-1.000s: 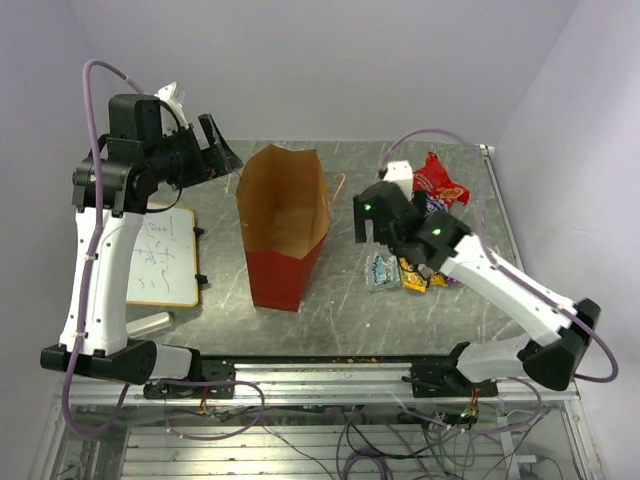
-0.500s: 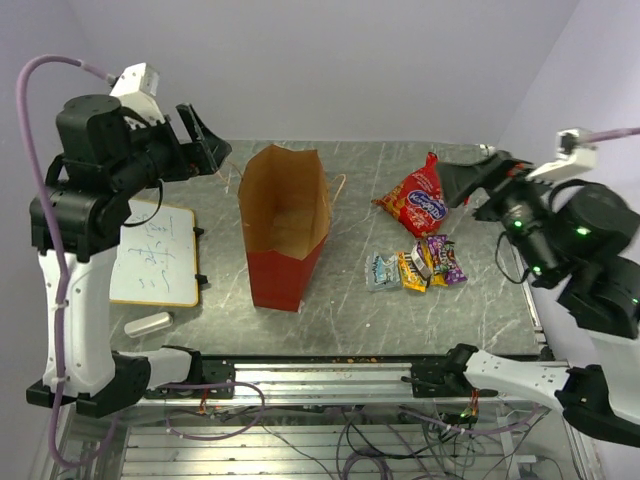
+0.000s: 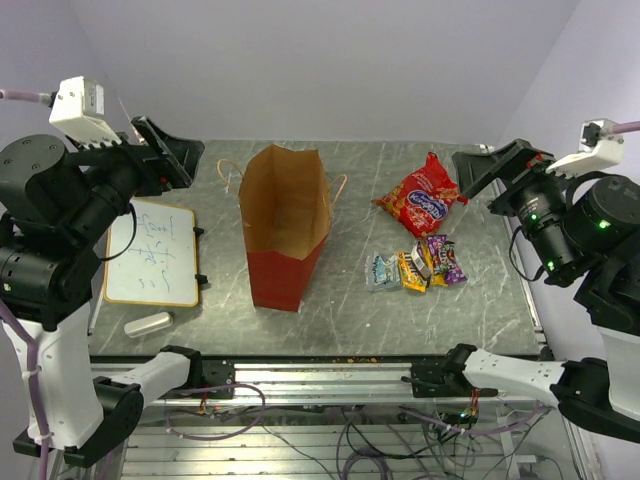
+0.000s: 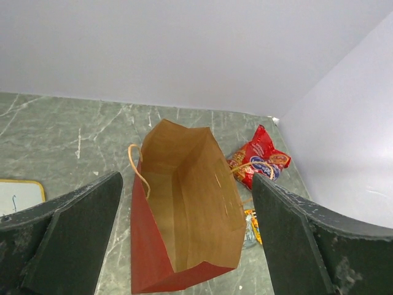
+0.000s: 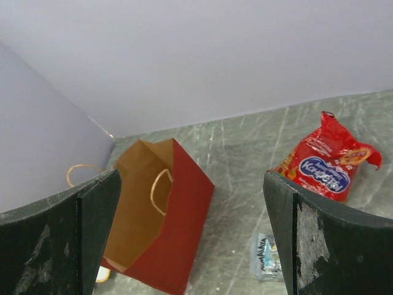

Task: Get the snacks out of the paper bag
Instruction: Reset both arms

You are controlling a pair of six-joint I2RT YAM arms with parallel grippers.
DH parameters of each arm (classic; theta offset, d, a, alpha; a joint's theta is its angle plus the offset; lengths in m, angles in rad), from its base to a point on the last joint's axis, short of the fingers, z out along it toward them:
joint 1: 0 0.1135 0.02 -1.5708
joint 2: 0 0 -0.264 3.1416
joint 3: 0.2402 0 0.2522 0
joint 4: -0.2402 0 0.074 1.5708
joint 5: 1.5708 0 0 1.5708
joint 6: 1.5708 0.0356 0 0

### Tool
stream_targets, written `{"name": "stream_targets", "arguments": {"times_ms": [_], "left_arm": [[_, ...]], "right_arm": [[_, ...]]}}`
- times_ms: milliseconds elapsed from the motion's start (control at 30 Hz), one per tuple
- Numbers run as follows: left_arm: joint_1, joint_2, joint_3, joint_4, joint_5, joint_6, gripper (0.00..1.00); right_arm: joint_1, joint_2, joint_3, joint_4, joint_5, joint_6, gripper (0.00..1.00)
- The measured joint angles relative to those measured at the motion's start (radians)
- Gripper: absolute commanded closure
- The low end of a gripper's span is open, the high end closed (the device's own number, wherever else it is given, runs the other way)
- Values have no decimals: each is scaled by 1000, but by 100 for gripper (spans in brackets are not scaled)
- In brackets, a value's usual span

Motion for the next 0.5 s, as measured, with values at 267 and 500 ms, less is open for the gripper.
{"name": "stream_targets", "arguments": {"times_ms": [267, 500], "left_arm": [[0, 20, -19, -1, -39, -5, 0], [0, 24, -39, -1, -41, -6, 1]], "right_arm": [[0, 67, 52, -81, 42, -3, 0], [0, 72, 43, -95, 40, -6, 0]]}}
